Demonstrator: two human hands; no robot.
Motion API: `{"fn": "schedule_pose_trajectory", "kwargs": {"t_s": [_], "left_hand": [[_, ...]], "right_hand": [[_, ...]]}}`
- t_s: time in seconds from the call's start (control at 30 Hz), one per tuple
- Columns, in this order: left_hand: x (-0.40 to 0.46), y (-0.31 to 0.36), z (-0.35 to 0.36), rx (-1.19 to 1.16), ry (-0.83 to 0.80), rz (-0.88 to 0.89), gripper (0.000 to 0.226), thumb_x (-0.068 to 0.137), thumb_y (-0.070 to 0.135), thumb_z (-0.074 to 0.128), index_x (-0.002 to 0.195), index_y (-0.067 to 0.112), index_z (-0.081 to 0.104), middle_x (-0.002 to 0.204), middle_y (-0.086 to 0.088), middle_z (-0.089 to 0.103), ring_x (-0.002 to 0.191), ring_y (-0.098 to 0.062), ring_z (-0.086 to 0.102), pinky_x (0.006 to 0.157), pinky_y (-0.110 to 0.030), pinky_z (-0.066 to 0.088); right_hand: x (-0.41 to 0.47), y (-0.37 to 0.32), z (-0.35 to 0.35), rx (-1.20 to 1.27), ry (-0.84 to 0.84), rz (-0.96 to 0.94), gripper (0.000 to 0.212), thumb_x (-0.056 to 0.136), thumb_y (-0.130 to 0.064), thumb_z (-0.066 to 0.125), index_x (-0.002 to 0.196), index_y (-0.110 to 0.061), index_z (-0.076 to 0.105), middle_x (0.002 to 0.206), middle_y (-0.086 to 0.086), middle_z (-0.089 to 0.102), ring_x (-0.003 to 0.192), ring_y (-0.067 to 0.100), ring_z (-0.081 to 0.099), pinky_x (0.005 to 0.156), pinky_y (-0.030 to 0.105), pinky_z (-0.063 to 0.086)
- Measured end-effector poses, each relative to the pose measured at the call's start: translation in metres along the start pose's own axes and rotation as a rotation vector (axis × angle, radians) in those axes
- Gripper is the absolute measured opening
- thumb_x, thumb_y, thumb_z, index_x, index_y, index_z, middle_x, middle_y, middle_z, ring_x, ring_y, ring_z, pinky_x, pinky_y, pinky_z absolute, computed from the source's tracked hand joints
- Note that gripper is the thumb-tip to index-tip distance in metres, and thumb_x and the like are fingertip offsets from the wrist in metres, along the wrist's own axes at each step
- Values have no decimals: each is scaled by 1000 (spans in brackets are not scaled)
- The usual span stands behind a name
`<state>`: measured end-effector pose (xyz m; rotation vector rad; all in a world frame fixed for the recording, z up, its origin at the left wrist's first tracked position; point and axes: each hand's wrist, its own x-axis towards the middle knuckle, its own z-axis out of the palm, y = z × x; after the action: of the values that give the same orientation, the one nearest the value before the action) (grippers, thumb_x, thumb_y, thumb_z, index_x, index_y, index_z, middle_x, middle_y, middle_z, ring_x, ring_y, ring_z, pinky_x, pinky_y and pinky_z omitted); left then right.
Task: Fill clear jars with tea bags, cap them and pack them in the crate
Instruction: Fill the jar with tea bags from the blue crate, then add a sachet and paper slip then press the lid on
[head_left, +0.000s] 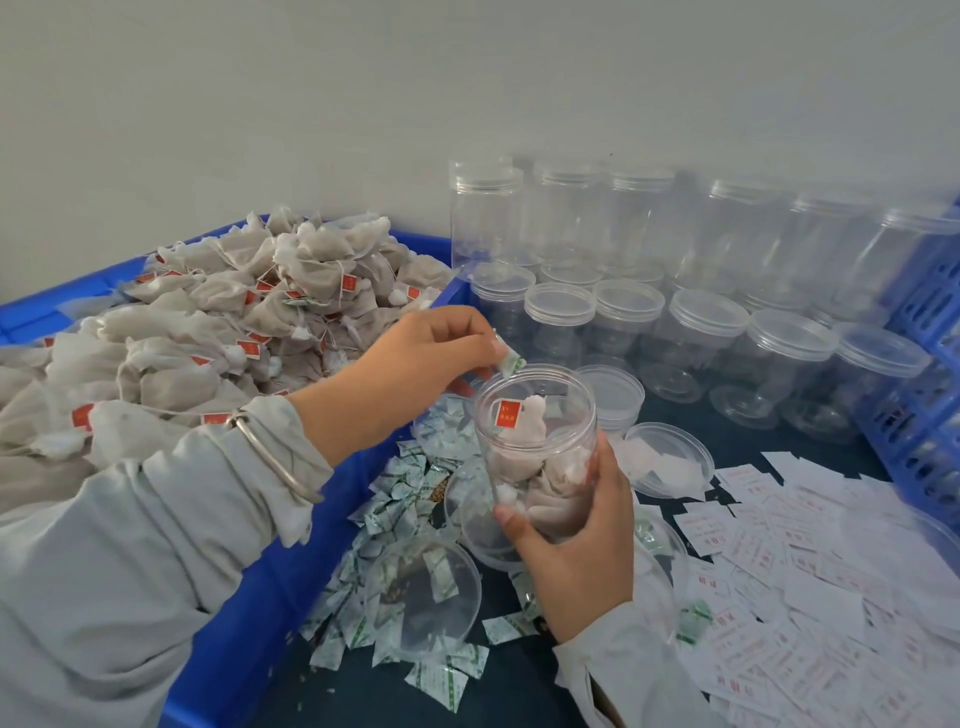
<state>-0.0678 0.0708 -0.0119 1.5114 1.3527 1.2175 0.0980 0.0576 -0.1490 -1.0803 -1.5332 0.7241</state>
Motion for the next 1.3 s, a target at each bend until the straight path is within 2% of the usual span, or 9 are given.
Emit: {"fn": "schedule_pose_trajectory", "kwargs": {"t_s": [0.13,0.27,0.37,0.5,0.67,0.8,0.97,1.17,1.3], "left_hand": [[-4,0,5,72,-114,24,20,82,19,65,65,13,58,75,-15,58,73,-21,49,75,-30,42],[-6,2,4,132,-127,31,29,89,10,58,90,-19,62,75,16,71,67,7,59,71,-11,45],[-6,2,5,117,-99,30,22,84,26,67,86,4,67,96,11,71,88,2,64,88,-21,47],[-8,-5,6,250,-371,-56,106,49,62,78,140,34,31,135,22,47,121,7,47,103,-22,42],[-10,-16,19,353,-395,32,122,46,59,81,146,42,13,139,28,39,128,9,38,112,-28,32],[-8,-16,18,418,-271,64,114,43,61,85,141,35,32,127,24,52,117,7,50,102,-22,40],[-5,-13,15,408,-135,11,97,37,66,76,125,38,45,104,27,60,91,24,51,70,5,37],[-3,-14,12,449,-73,-23,101,33,68,71,125,39,41,101,31,54,83,25,49,64,5,36],[-5,-13,14,455,-95,-18,107,31,70,71,129,38,41,102,32,53,86,23,49,66,0,37]], "right_hand": [[0,1,1,1,14,16,99,56,-46,78,141,-38,28,130,-15,41,124,-2,36,106,26,32],[-1,-1,0,-3,18,7,97,56,-44,79,137,-45,25,133,-12,41,128,3,36,108,31,33],[-1,-3,0,16,33,14,100,56,-32,89,131,-52,25,134,-16,40,131,5,36,111,34,32],[-1,-7,-3,91,62,32,101,51,-44,87,138,-29,39,134,-7,49,127,10,46,106,41,40],[2,-8,-10,44,15,18,106,48,-57,77,140,-30,32,135,-10,49,126,3,46,105,34,42],[10,-11,-10,114,-151,-14,96,61,-58,75,141,-29,31,130,-18,53,121,0,50,98,16,43],[13,-21,-14,36,-139,-99,77,82,-74,40,144,-29,29,143,-6,44,132,7,40,109,32,36],[37,-43,-51,-151,9,-221,43,85,-11,65,118,-32,47,117,-21,46,111,-2,45,96,4,32],[58,-33,-100,-365,-11,-78,27,86,-7,61,105,-27,61,105,-13,57,89,-8,51,78,-1,34]]}}
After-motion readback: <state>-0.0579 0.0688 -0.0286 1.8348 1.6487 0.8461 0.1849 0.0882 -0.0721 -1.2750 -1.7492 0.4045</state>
